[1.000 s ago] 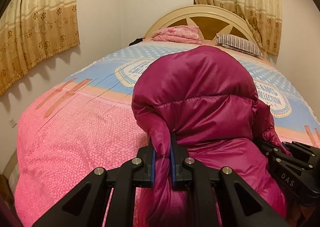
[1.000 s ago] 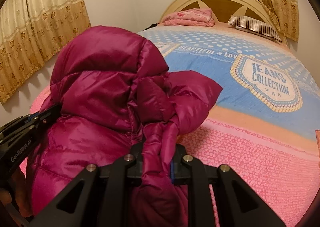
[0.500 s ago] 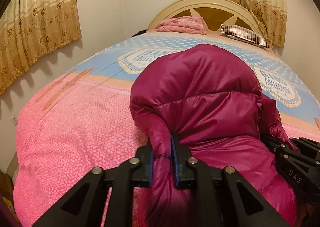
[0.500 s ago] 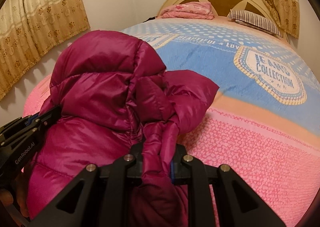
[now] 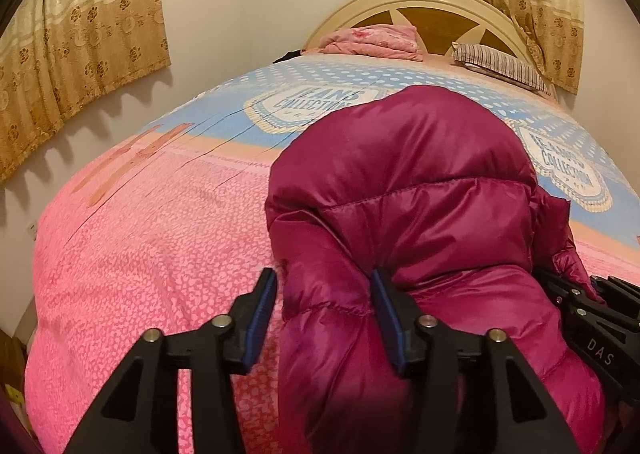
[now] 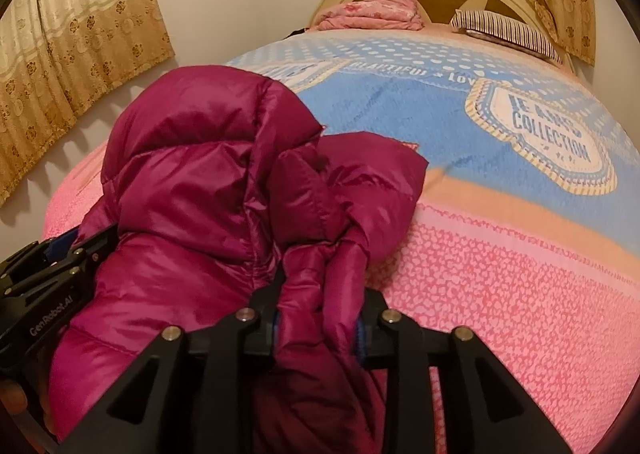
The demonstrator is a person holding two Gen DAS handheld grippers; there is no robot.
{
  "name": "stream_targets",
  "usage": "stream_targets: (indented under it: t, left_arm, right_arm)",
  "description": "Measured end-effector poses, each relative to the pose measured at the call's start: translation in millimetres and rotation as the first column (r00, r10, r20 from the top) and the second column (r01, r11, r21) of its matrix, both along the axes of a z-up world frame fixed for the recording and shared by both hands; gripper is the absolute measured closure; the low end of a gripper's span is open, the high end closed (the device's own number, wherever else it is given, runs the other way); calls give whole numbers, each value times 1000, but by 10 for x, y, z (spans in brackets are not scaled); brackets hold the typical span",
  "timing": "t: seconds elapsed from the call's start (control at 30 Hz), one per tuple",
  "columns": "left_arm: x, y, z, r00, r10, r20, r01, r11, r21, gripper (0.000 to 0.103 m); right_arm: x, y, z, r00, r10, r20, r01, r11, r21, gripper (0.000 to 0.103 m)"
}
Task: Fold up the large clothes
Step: 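Open both grippers and lift them away from the folded jacket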
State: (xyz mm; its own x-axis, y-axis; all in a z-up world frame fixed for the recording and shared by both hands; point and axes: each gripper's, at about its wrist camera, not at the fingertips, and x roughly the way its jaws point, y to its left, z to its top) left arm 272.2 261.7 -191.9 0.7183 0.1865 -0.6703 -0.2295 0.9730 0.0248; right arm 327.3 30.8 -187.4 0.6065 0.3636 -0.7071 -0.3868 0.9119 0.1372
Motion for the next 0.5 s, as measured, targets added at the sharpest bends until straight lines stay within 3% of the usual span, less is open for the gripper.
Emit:
stream_targets:
  t: [0.23,0.5]
  left_arm:
    - [1,35,-66,1000,24,-4,-24,1000,1,38]
    - [-155,82,25,1000,20,2,-20,1000,-10,37]
  right_arm:
    - [-1,39,-36,1000,-5,-7,5,1000,-17,69]
    - [-13,1,2,1000,-21,-6,21,1000,-23,62]
